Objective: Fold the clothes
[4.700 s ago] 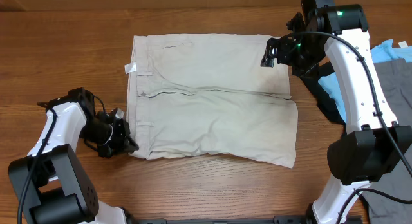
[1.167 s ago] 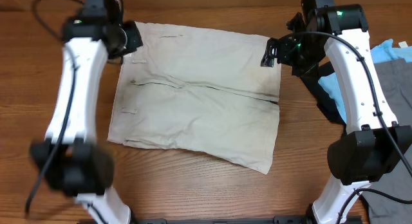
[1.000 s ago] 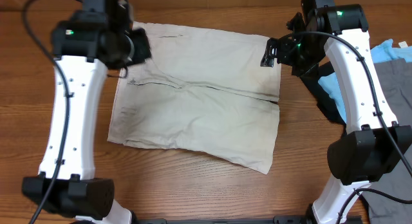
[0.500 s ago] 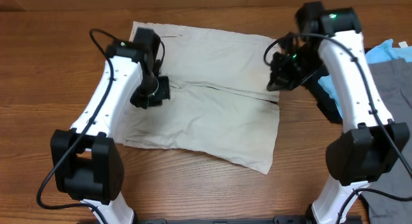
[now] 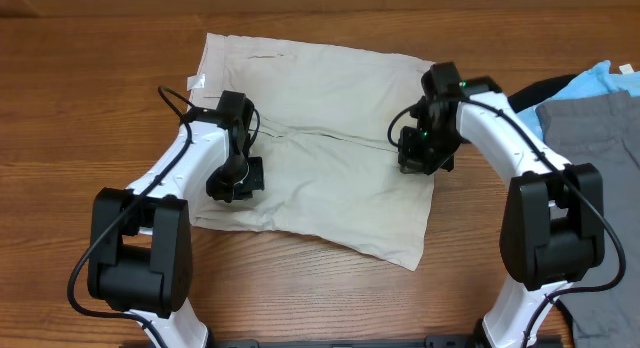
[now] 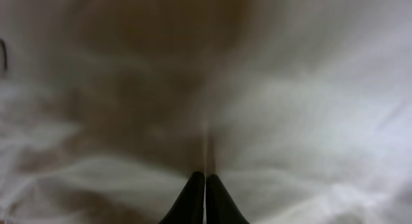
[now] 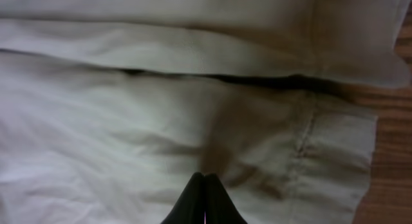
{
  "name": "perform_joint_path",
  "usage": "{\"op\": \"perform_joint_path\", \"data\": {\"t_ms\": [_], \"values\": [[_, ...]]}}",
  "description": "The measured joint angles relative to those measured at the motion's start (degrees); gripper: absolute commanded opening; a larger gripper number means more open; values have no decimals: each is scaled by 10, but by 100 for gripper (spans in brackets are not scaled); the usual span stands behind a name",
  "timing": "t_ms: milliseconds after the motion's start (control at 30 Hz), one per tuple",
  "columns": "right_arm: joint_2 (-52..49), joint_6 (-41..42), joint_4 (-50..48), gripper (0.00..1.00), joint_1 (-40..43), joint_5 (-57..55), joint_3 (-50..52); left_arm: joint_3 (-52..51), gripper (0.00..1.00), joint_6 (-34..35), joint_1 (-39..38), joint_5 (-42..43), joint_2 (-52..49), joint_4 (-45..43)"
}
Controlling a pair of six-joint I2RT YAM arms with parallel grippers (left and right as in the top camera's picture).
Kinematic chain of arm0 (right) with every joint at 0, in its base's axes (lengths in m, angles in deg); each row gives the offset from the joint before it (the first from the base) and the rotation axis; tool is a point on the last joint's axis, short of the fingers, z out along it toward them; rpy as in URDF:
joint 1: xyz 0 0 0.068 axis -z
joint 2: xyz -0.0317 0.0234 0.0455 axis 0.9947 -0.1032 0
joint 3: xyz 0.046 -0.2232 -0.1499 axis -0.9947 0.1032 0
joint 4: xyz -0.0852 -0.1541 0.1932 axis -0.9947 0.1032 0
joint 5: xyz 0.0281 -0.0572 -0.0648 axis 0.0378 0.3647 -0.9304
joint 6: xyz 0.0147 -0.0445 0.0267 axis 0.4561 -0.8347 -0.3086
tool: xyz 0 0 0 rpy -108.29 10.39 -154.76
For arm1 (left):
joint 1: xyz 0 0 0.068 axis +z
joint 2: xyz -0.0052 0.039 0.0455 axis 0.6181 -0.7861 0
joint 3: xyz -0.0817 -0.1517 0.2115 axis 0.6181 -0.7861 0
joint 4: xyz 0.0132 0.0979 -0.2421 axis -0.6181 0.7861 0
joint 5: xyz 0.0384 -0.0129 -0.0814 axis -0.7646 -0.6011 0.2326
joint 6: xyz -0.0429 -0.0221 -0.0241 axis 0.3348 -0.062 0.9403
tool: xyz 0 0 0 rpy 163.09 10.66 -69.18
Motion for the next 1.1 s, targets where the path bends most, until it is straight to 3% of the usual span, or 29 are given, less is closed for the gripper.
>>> {"op": "perform_joint_path", "data": {"t_ms": [433, 767, 933, 1100], "values": [[9, 60, -133, 4, -2, -115, 102, -49, 11, 7, 0, -19, 0, -40], [16, 78, -162, 4, 12, -173, 112, -58, 4, 11, 0, -19, 0, 6], [14, 78, -123, 4, 44, -204, 94, -58, 4, 17, 0, -18, 0, 11], [5, 79, -21, 4, 67, -229, -5, -8, 4, 20, 0, 11, 5, 35]]}}
